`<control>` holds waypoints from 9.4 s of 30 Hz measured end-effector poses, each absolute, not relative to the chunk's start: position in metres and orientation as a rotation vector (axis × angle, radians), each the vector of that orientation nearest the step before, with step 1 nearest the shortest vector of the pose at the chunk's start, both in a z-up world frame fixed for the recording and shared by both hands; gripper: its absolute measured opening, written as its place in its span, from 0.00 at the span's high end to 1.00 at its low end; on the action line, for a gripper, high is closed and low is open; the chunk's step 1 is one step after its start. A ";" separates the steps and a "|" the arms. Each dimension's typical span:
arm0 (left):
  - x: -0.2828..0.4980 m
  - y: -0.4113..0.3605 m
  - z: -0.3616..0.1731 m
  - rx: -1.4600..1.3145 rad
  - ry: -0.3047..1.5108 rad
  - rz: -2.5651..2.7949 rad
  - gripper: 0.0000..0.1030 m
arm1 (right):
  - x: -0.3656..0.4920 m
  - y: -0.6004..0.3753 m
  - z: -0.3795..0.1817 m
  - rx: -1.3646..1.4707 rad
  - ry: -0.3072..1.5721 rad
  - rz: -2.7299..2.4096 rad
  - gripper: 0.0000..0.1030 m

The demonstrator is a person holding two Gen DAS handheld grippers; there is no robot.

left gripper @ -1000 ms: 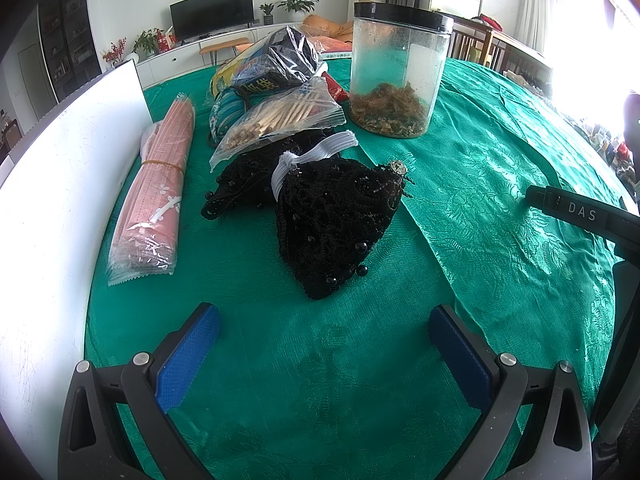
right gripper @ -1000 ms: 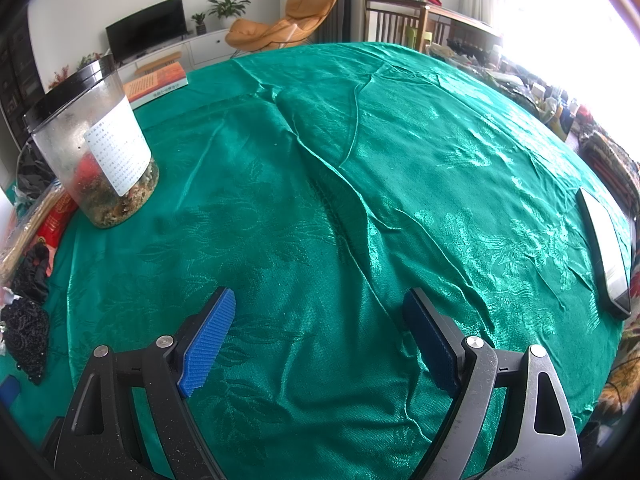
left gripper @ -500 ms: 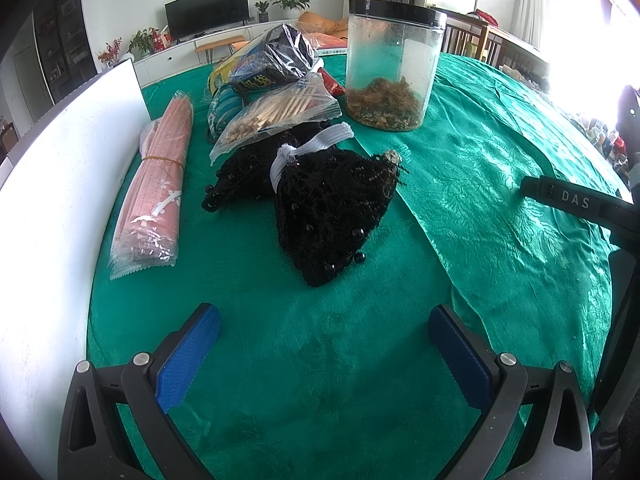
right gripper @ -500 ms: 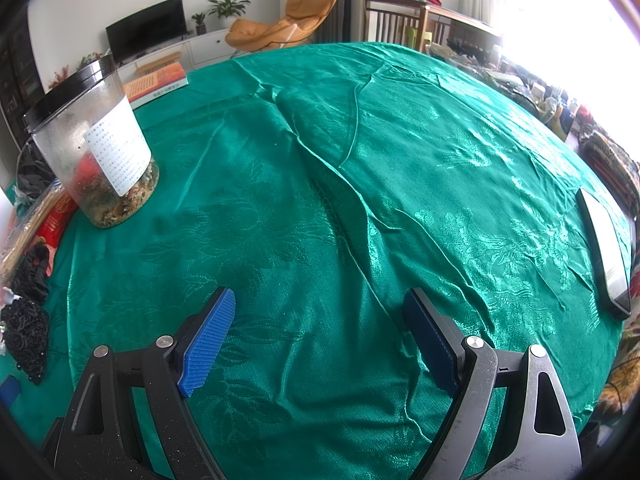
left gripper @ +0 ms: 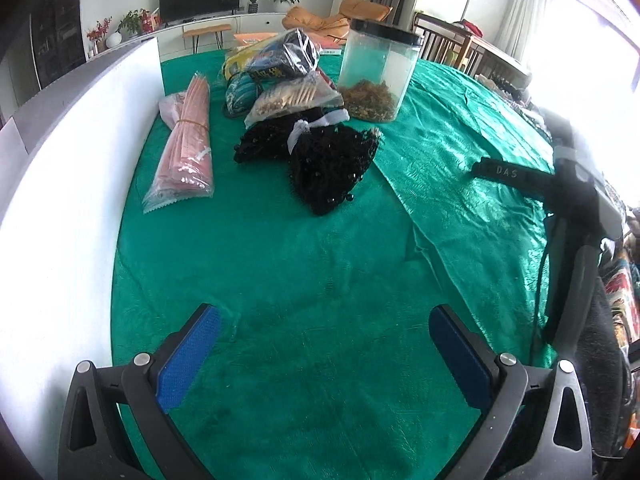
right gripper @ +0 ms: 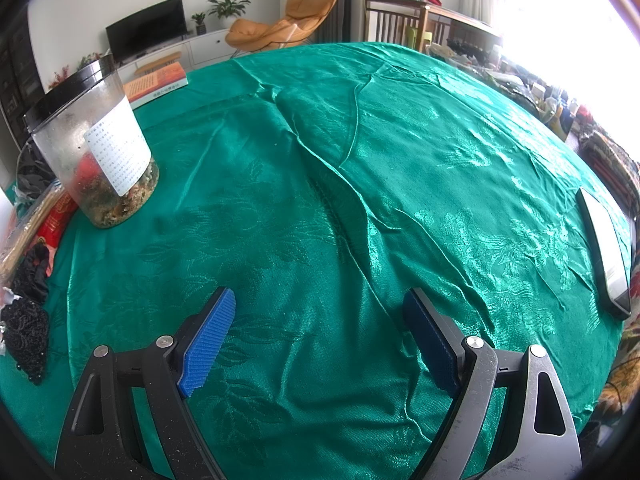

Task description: Organize soft objects

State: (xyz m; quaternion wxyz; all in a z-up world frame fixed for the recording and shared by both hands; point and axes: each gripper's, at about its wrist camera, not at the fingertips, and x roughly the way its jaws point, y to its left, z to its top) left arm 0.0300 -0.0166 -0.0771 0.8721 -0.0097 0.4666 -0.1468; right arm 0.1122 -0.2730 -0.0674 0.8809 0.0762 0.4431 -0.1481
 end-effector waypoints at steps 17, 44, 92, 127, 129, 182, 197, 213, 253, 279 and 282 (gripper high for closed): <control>0.027 0.005 -0.044 -0.086 0.971 -0.311 0.00 | 0.114 -0.271 -0.062 0.192 0.984 -0.245 0.14; 0.178 -0.007 -0.049 -0.021 0.855 0.053 0.00 | 0.040 -0.233 -0.029 0.309 0.773 0.164 0.66; -0.046 0.255 0.065 -0.189 0.767 0.369 0.25 | 0.050 0.007 0.114 0.288 0.953 0.972 0.50; 0.119 -0.010 -0.103 0.045 0.939 -0.087 0.00 | 0.091 -0.229 -0.068 0.186 0.911 -0.082 0.22; 0.124 -0.009 -0.104 0.046 0.939 -0.092 0.00 | 0.090 -0.229 -0.068 0.184 0.911 -0.082 0.21; 0.137 -0.008 -0.107 0.045 0.939 -0.090 0.00 | 0.092 -0.221 -0.071 0.132 0.928 -0.093 0.18; 0.137 -0.008 -0.107 0.045 0.939 -0.089 0.00 | 0.092 -0.219 -0.071 0.118 0.933 -0.100 0.18; 0.137 -0.008 -0.107 0.045 0.939 -0.089 0.00 | 0.092 -0.217 -0.071 0.097 0.940 -0.110 0.18; 0.098 -0.006 -0.103 0.091 0.970 -0.168 0.00 | 0.098 -0.185 -0.027 0.048 1.045 0.288 0.89; 0.237 -0.105 -0.090 -0.009 0.941 -0.172 0.77 | 0.043 -0.338 -0.033 0.504 0.696 -0.126 0.22; 0.214 -0.081 -0.083 -0.045 0.990 -0.264 0.78 | 0.042 -0.335 -0.029 0.497 0.678 -0.099 0.22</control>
